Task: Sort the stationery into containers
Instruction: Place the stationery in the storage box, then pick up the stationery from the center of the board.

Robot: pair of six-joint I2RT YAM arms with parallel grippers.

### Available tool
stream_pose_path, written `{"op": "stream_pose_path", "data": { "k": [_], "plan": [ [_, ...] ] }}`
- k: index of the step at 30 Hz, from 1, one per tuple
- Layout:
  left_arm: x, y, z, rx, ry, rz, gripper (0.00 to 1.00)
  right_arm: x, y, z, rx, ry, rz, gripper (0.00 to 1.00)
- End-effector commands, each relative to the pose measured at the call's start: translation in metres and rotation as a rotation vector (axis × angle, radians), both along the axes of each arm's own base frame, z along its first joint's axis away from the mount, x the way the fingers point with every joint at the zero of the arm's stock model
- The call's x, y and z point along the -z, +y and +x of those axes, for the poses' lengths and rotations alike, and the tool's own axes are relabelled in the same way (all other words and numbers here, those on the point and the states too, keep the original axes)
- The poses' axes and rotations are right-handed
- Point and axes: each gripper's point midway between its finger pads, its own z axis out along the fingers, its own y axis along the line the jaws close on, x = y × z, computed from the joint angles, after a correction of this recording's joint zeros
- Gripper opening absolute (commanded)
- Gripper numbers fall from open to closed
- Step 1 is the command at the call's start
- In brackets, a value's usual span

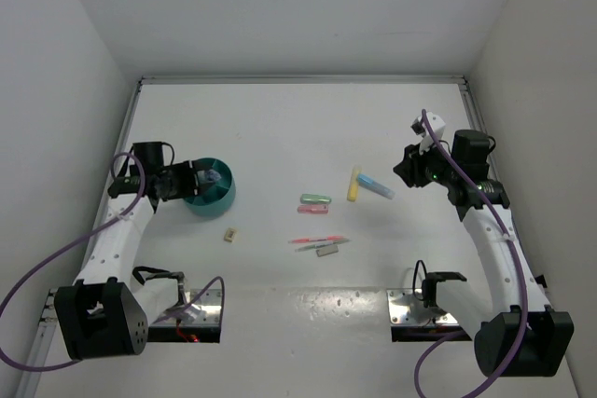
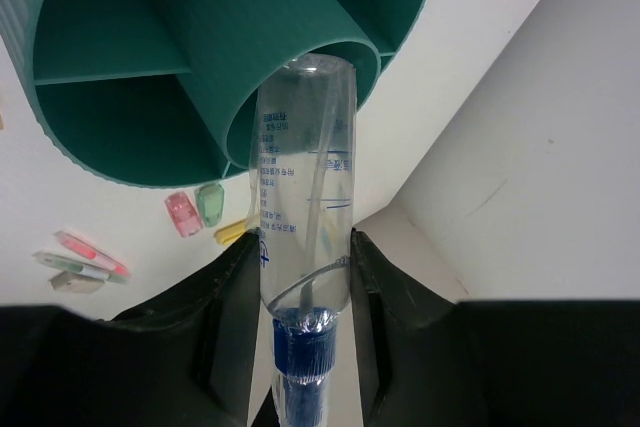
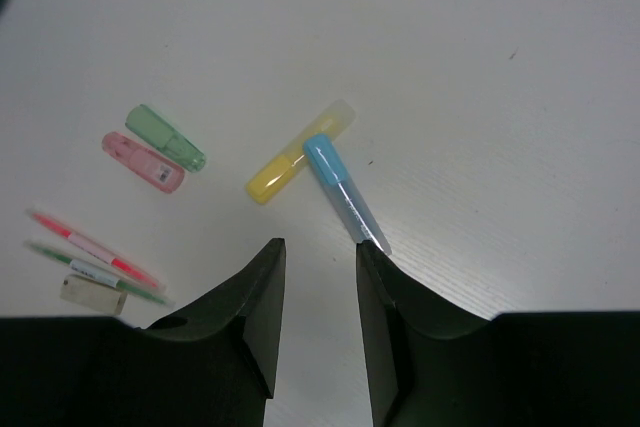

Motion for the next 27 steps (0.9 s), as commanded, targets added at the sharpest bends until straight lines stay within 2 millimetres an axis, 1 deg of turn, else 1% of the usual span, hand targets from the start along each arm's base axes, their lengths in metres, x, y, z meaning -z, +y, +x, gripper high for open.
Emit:
{"op": "stream_pose_path", "data": {
  "k": [1,2,3,5,6,8,9,10,11,12,13,14,15,17,18,19,20,21,22,23,24,25,26,27],
  "plan": [
    [-0.008,-0.004,0.006,0.021,-0.041,-0.013,0.27,-0.023,0.001,0.009,-0.014,-0.074,0.002,0.35],
    [-0.012,-0.004,0.007,0.021,-0.05,-0.012,0.37,-0.023,0.001,0.009,-0.014,-0.074,0.002,0.35],
    [-0.012,-0.004,0.007,0.021,-0.05,-0.012,0.42,-0.023,0.001,0.009,-0.014,-0.074,0.002,0.35],
    [-0.012,-0.004,0.007,0.021,-0.05,-0.012,0.48,-0.023,0.001,0.009,-0.014,-0.074,0.002,0.35],
    [-0.016,-0.004,0.008,0.028,-0.061,-0.005,0.51,-0.023,0.001,0.009,-0.014,-0.074,0.002,0.35],
    [-0.019,-0.004,0.01,0.028,-0.07,-0.004,0.54,-0.023,0.001,0.009,-0.014,-0.074,0.002,0.35],
    [-0.019,-0.004,0.01,0.028,-0.07,-0.004,0.57,-0.023,0.001,0.009,-0.014,-0.074,0.002,0.35],
    [-0.019,-0.004,0.01,0.035,-0.072,0.002,0.58,-0.023,0.001,0.009,-0.014,-0.074,0.002,0.35],
    [-0.023,-0.004,0.011,0.035,-0.083,0.003,0.58,-0.023,0.001,0.009,-0.014,-0.074,0.002,0.35],
    [-0.024,-0.004,0.011,0.035,-0.083,0.003,0.58,-0.023,0.001,0.009,-0.014,-0.074,0.002,0.35],
    [-0.029,-0.004,0.013,0.044,-0.099,0.012,0.58,-0.023,0.001,0.009,-0.014,-0.074,0.002,0.35],
    [-0.029,-0.004,0.013,0.052,-0.102,0.019,0.58,-0.023,0.001,0.009,-0.014,-0.074,0.002,0.35],
    [-0.04,-0.004,0.017,0.058,-0.131,0.029,0.58,-0.023,0.001,0.009,-0.014,-0.074,0.002,0.35],
    [-0.053,-0.003,0.018,0.084,-0.169,0.058,0.58,-0.023,0.001,0.009,-0.014,-0.074,0.002,0.35],
    [-0.077,0.0,0.021,0.086,-0.23,0.093,0.55,-0.023,0.001,0.009,-0.014,-0.074,0.002,0.35],
    [-0.094,-0.004,0.021,0.112,-0.283,0.115,0.38,-0.023,0.001,0.009,-0.014,-0.074,0.002,0.35],
    [-0.105,-0.007,0.022,0.172,-0.332,0.187,0.24,-0.023,0.001,0.009,-0.014,-0.074,0.002,0.35],
    [-0.139,-0.009,0.025,0.212,-0.427,0.259,0.07,-0.019,0.001,0.007,-0.014,-0.064,0.002,0.35],
    [-0.152,-0.018,0.026,0.274,-0.477,0.345,0.0,-0.019,0.001,0.007,-0.014,-0.064,0.002,0.34],
    [-0.171,-0.025,0.032,0.436,-0.618,0.546,0.0,-0.019,0.001,0.008,-0.019,-0.069,-0.004,0.16],
    [-0.184,-0.033,0.037,0.532,-0.717,0.668,0.0,-0.019,0.001,0.008,-0.019,-0.069,-0.004,0.04],
    [-0.19,-0.06,0.029,0.683,-0.821,0.726,0.0,-0.019,-0.001,0.008,-0.01,-0.068,-0.01,0.0],
    [-0.182,-0.071,0.032,0.774,-0.864,0.773,0.01,-0.018,-0.002,0.009,-0.002,-0.068,-0.015,0.0],
    [-0.168,-0.08,0.031,0.923,-0.904,0.873,0.07,-0.015,-0.004,0.01,0.007,-0.059,-0.021,0.14]
  ]
}}
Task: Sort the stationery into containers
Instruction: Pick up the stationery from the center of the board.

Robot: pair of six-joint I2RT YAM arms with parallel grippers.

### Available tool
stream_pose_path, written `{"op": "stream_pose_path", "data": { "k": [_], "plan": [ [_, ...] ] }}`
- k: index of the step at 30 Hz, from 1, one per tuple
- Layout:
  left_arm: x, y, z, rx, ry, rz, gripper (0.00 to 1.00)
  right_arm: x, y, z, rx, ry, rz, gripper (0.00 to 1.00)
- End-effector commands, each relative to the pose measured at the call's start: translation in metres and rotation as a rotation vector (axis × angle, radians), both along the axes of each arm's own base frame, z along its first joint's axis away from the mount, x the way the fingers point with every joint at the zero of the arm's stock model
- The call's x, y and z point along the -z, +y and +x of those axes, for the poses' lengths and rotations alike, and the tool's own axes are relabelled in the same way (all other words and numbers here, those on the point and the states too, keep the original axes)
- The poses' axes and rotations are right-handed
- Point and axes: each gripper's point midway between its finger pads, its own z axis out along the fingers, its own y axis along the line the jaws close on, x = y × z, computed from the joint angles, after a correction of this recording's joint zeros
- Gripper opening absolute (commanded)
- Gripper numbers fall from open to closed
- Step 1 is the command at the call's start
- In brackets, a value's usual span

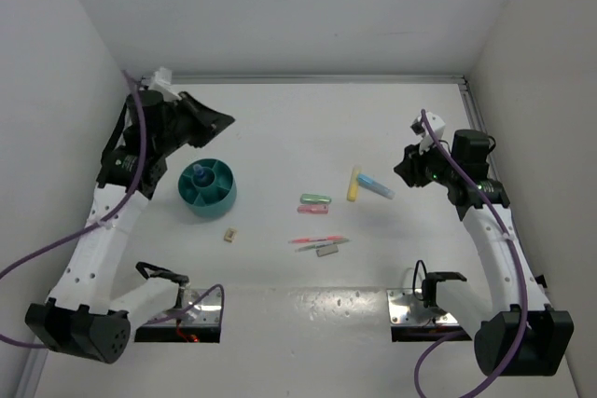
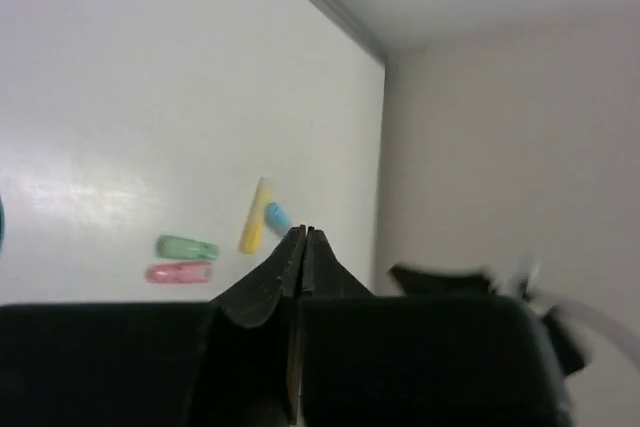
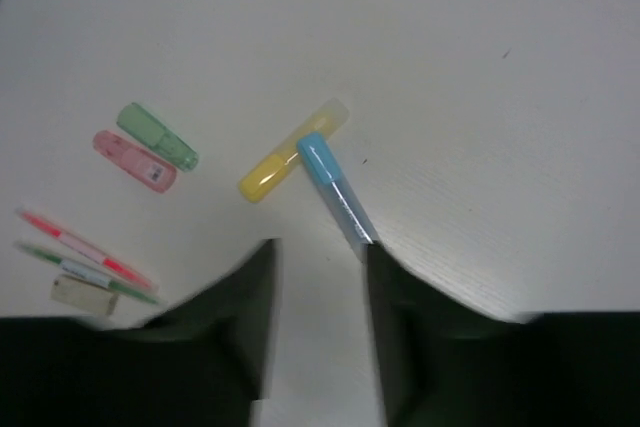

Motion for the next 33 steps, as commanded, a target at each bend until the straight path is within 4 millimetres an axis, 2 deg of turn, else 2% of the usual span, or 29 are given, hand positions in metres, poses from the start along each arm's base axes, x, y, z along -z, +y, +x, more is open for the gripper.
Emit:
{"op": "stream_pose_path", "data": {
  "k": [1,2,3,4,5,6,7,8,9,10,11,12,14,15,16,17,18,19,20,21,22,24,28,29,32,33],
  "plan": [
    [0.022,-0.035,-0.001,0.394,-0.247,0.44,0.12,-0.008,-0.003,0.012,-0.002,-0.036,-0.022,0.45],
    [0.05,-0.054,-0.003,0.488,-0.19,0.485,0.3,-0.004,-0.002,0.011,-0.01,-0.003,-0.035,0.92],
    [0.065,-0.06,-0.003,0.546,-0.189,0.564,0.37,0.001,-0.001,0.012,-0.017,0.026,-0.048,1.0],
    [0.073,-0.064,0.002,0.549,-0.185,0.627,0.44,0.006,-0.002,0.013,-0.034,0.044,-0.069,1.0],
    [0.088,-0.081,-0.008,0.603,-0.161,0.677,0.56,0.016,-0.003,0.016,-0.047,0.099,-0.08,0.98],
    [0.096,-0.087,-0.002,0.622,-0.16,0.743,0.56,0.021,-0.001,0.018,-0.075,0.116,-0.085,0.89],
    [0.097,-0.088,0.002,0.598,-0.164,0.806,0.56,0.024,0.001,0.022,-0.108,0.113,-0.112,0.73],
    [0.097,-0.099,-0.005,0.613,-0.182,0.847,0.56,0.035,0.0,0.029,-0.119,0.149,-0.12,0.59],
    [0.098,-0.098,-0.004,0.603,-0.193,0.898,0.56,0.043,0.004,0.03,-0.146,0.175,-0.132,0.47],
    [0.097,-0.097,-0.009,0.577,-0.202,0.951,0.46,0.045,0.008,0.034,-0.202,0.166,-0.153,0.42],
    [0.094,-0.096,-0.012,0.575,-0.224,0.964,0.25,0.053,0.009,0.033,-0.231,0.201,-0.157,0.36],
    [0.087,-0.093,-0.011,0.55,-0.257,0.971,0.02,0.071,0.016,0.033,-0.282,0.256,-0.146,0.25],
    [0.076,-0.084,-0.023,0.507,-0.316,0.957,0.0,0.079,0.018,0.04,-0.353,0.267,-0.18,0.18],
    [0.064,-0.085,-0.022,0.474,-0.375,0.931,0.0,0.087,0.023,0.036,-0.389,0.297,-0.179,0.21],
    [0.061,-0.08,-0.024,0.46,-0.402,0.925,0.07,0.096,0.023,0.042,-0.402,0.319,-0.183,0.28],
    [0.065,-0.071,-0.029,0.439,-0.412,0.92,0.43,0.102,0.028,0.041,-0.44,0.329,-0.198,0.37],
    [0.066,-0.072,-0.032,0.443,-0.427,0.909,0.54,0.11,0.028,0.04,-0.451,0.345,-0.224,0.48],
    [0.075,-0.067,-0.031,0.445,-0.433,0.925,0.57,0.112,0.03,0.043,-0.454,0.349,-0.239,0.62],
    [0.077,-0.066,-0.032,0.442,-0.437,0.924,0.6,0.121,0.033,0.041,-0.473,0.368,-0.257,0.65],
    [0.082,-0.063,-0.031,0.444,-0.429,0.941,0.65,0.121,0.033,0.046,-0.466,0.347,-0.284,0.68],
    [0.082,-0.064,-0.032,0.453,-0.433,0.936,0.65,0.125,0.032,0.053,-0.458,0.335,-0.295,0.71],
    [0.082,-0.061,-0.03,0.449,-0.433,0.95,0.66,0.136,0.041,0.052,-0.477,0.352,-0.317,0.72],
    [0.082,-0.067,-0.033,0.481,-0.446,0.932,0.66,0.143,0.05,0.06,-0.475,0.339,-0.351,0.72],
    [0.081,-0.065,-0.035,0.481,-0.447,0.931,0.66,0.147,0.046,0.066,-0.455,0.331,-0.379,0.72],
    [0.077,-0.066,-0.038,0.484,-0.462,0.922,0.67,0.161,0.049,0.067,-0.463,0.348,-0.41,0.72],
    [0.074,-0.065,-0.039,0.479,-0.47,0.919,0.67,0.158,0.048,0.074,-0.452,0.328,-0.421,0.72]
  ]
}}
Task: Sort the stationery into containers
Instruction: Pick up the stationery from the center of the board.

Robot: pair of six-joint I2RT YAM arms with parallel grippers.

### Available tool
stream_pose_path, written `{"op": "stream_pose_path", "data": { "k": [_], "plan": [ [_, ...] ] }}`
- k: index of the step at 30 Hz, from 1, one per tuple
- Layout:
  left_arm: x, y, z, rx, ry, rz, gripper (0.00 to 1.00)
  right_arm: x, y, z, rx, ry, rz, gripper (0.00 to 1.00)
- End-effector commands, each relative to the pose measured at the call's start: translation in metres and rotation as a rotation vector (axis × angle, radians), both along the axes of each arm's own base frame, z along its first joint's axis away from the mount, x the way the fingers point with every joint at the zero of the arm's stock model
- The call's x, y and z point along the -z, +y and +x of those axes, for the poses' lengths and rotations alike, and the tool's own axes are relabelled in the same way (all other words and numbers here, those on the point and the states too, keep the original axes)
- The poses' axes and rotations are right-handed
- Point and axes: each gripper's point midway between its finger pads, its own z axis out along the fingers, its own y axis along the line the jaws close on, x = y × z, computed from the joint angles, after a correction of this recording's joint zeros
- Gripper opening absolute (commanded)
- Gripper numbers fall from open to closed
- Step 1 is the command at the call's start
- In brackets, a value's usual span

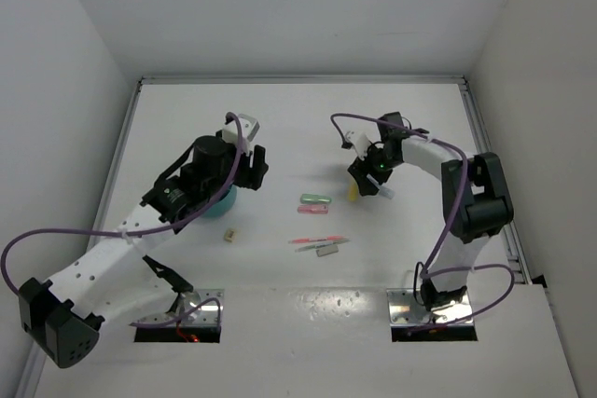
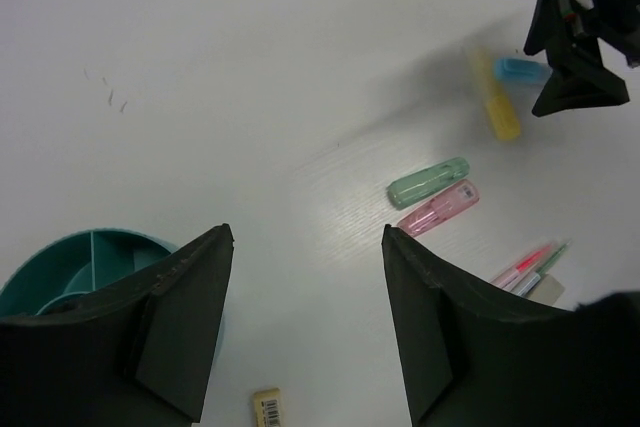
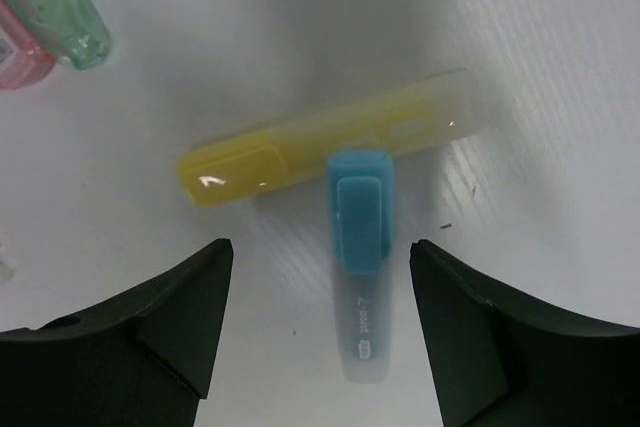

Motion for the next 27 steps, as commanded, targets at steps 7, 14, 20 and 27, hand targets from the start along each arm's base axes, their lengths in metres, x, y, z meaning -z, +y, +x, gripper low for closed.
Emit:
{"op": "stream_pose_path", "data": {
  "k": [7,14,20,27],
  "plan": [
    [-0.02,0.001,-0.002,0.018,-0.065,-0.035,0.67,0.003,0.002,0.048,0.01,-0.098,-0.046,0.68],
    [-0.017,0.0,-0.001,0.018,-0.057,-0.03,0.67,0.012,0.003,0.042,-0.002,-0.067,-0.047,0.31],
    [-0.017,0.0,-0.001,0.018,-0.057,-0.03,0.67,-0.014,0.014,0.043,-0.022,-0.091,0.019,0.16],
    [-0.036,0.002,-0.008,0.025,-0.12,-0.087,0.67,-0.139,0.07,0.111,0.056,-0.298,0.119,0.0]
  ]
}}
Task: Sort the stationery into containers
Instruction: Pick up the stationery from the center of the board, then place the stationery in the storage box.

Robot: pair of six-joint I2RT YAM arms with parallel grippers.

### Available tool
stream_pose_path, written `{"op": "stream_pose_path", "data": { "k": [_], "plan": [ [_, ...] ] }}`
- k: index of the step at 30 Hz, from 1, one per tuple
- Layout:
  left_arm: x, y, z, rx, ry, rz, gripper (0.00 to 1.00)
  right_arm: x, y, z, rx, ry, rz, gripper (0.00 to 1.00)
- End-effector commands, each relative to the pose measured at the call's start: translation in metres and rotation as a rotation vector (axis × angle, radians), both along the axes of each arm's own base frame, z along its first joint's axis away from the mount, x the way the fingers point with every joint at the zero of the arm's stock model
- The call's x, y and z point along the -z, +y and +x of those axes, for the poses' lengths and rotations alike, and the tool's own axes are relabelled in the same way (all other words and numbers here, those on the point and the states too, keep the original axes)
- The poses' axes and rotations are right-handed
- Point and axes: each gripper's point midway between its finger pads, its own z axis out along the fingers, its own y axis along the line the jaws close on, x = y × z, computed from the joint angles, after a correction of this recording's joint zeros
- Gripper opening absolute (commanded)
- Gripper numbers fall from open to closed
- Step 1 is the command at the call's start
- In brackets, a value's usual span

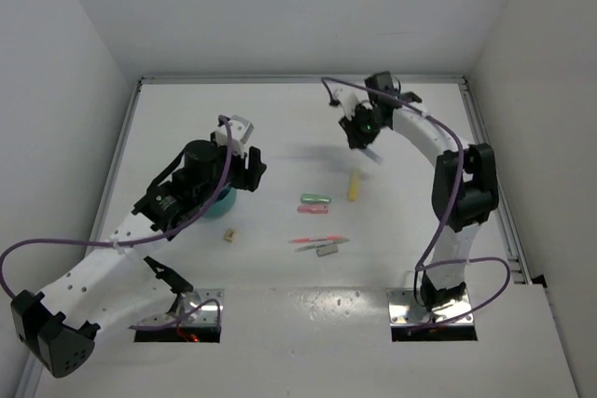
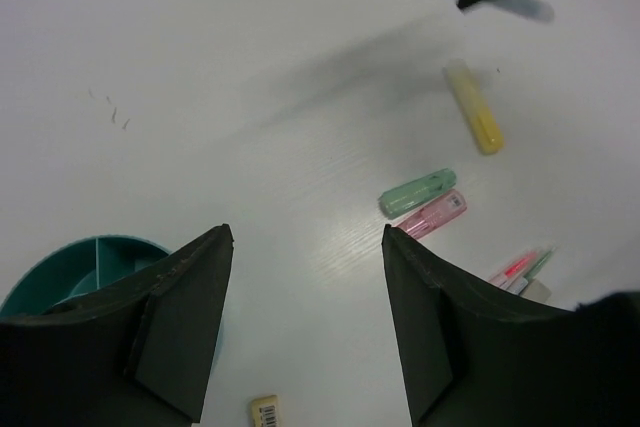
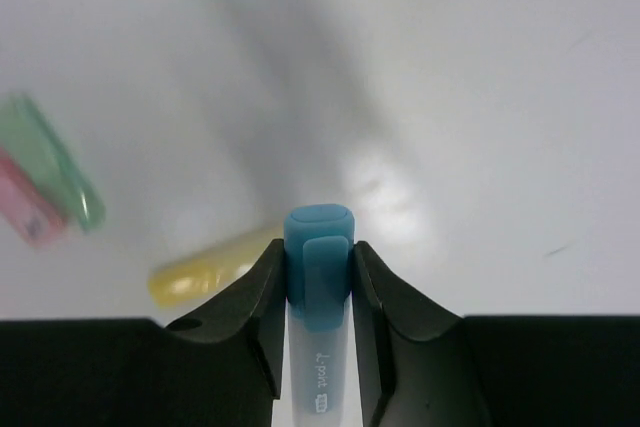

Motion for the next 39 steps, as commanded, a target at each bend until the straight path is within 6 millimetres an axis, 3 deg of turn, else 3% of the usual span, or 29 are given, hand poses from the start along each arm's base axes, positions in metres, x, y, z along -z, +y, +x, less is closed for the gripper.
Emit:
{"op": "stream_pose_path", "data": {
  "k": [1,2,5,7,10,11,14,15,16,17,18,19,20,21,22,24,26,28,29,33,39],
  "plan": [
    [-0.032,0.006,-0.004,-0.011,-0.11,-0.082,0.67,-0.13,0.054,0.062,0.038,-0.292,0.131,0.0],
    [-0.039,0.019,-0.005,-0.065,-0.152,-0.093,0.67,-0.151,0.072,0.073,0.057,-0.349,0.125,0.0],
    [-0.054,0.046,-0.005,-0.217,-0.224,-0.164,0.66,-0.178,0.116,0.081,0.04,-0.466,0.145,0.0],
    [-0.062,0.077,-0.005,-0.367,-0.28,-0.19,0.66,-0.2,0.143,0.087,0.03,-0.55,0.225,0.0],
    [-0.076,0.115,-0.018,-0.535,-0.351,-0.269,0.65,-0.211,0.192,0.063,-0.021,-0.524,0.423,0.0],
    [-0.084,0.123,-0.022,-0.569,-0.376,-0.291,0.65,-0.239,0.211,0.056,-0.093,-0.562,0.562,0.0],
    [-0.092,0.151,-0.036,-0.674,-0.433,-0.344,0.62,-0.242,0.256,0.02,-0.224,-0.364,0.778,0.0],
    [-0.089,0.155,-0.039,-0.691,-0.436,-0.346,0.62,-0.234,0.27,0.023,-0.241,-0.297,0.828,0.0],
    [-0.09,0.161,-0.042,-0.715,-0.446,-0.343,0.62,-0.236,0.28,0.01,-0.248,-0.172,0.92,0.0],
    [-0.093,0.163,-0.044,-0.716,-0.454,-0.353,0.62,-0.243,0.288,0.01,-0.292,-0.204,0.999,0.0],
    [-0.092,0.165,-0.044,-0.727,-0.456,-0.34,0.62,-0.235,0.297,0.006,-0.312,-0.171,1.041,0.0],
    [-0.092,0.165,-0.044,-0.727,-0.456,-0.34,0.62,-0.235,0.302,-0.003,-0.348,-0.108,1.095,0.0],
    [-0.091,0.164,-0.043,-0.727,-0.451,-0.332,0.62,-0.243,0.305,-0.005,-0.415,-0.154,1.148,0.0],
    [-0.089,0.164,-0.043,-0.727,-0.445,-0.324,0.62,-0.239,0.312,-0.008,-0.436,-0.123,1.152,0.0],
    [-0.087,0.161,-0.04,-0.716,-0.438,-0.315,0.62,-0.217,0.318,-0.006,-0.467,-0.086,1.142,0.0],
    [-0.087,0.16,-0.038,-0.71,-0.434,-0.297,0.62,-0.217,0.327,-0.008,-0.506,-0.093,1.164,0.0],
    [-0.09,0.158,-0.037,-0.7,-0.435,-0.288,0.62,-0.205,0.335,-0.013,-0.528,-0.048,1.18,0.0],
    [-0.086,0.155,-0.035,-0.688,-0.421,-0.271,0.62,-0.214,0.344,-0.027,-0.603,-0.062,1.212,0.0],
    [-0.086,0.155,-0.035,-0.688,-0.421,-0.272,0.62,-0.205,0.346,-0.027,-0.623,-0.065,1.217,0.0],
    [-0.086,0.151,-0.034,-0.665,-0.42,-0.274,0.62,-0.208,0.361,-0.049,-0.707,-0.047,1.241,0.0],
    [-0.09,0.149,-0.037,-0.645,-0.425,-0.283,0.62,-0.205,0.376,-0.06,-0.756,-0.038,1.257,0.0]
  ]
}}
